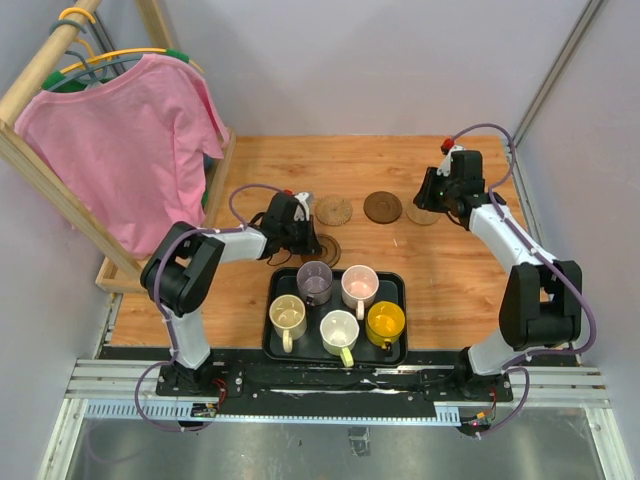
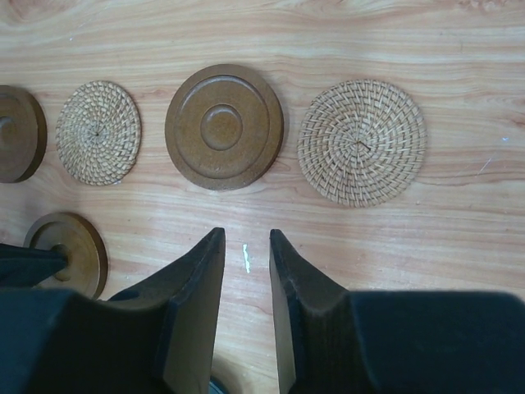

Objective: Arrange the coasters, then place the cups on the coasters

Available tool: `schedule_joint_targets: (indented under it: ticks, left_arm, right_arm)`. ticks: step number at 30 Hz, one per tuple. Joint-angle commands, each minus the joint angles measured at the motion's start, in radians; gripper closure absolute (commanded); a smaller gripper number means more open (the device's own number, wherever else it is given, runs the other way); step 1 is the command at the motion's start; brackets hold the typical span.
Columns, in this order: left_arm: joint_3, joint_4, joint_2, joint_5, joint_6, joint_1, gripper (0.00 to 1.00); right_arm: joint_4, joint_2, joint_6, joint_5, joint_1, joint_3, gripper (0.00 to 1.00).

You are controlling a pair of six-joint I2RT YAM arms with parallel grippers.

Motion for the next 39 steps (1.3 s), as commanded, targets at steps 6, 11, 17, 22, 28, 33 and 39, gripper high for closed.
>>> schedule_joint_targets:
  ticks: [6, 11, 17, 22, 28, 33, 39]
  left_arm:
    - [-0.137, -0.086, -0.042, -0.121, -0.068, 0.096, 0.99]
    - [-0.158, -0.099, -0.063, -0.16, -0.086, 0.122, 0.98]
    - [-0.191, -0.111, -0.084, -0.19, -0.107, 0.183, 0.98]
    - [-0.209, -0.113, -0.116, -0.23, -0.116, 0.243, 0.96]
    - [-0.206, -0.141, -0.144, -0.331, -0.133, 0.292, 0.95]
    - [-0.195, -0.169, -0.169, -0.454, -0.153, 0.322, 0.94]
    - [-0.175, -0.182, -0.189, -0.614, -0.2, 0.345, 0.93]
  right_arm:
    - [0.005, -0.038, 0.018, -0.031, 0.025, -0.011, 0.68]
    - [-0.001, -0.033, 0.019, -0.039, 0.028, -0.011, 0.68]
    - [-0.011, -0.03, 0.018, -0.046, 0.029, -0.008, 0.67]
    - [-0.013, -0.025, 0.018, -0.049, 0.03, -0.007, 0.66]
    - [-0.013, -0.019, 0.017, -0.06, 0.03, -0.01, 0.66]
    - [-0.016, -0.02, 0.015, -0.063, 0.031, -0.011, 0.66]
    - [-0.012, -0.007, 0.016, -0.075, 0.032, -0.019, 0.66]
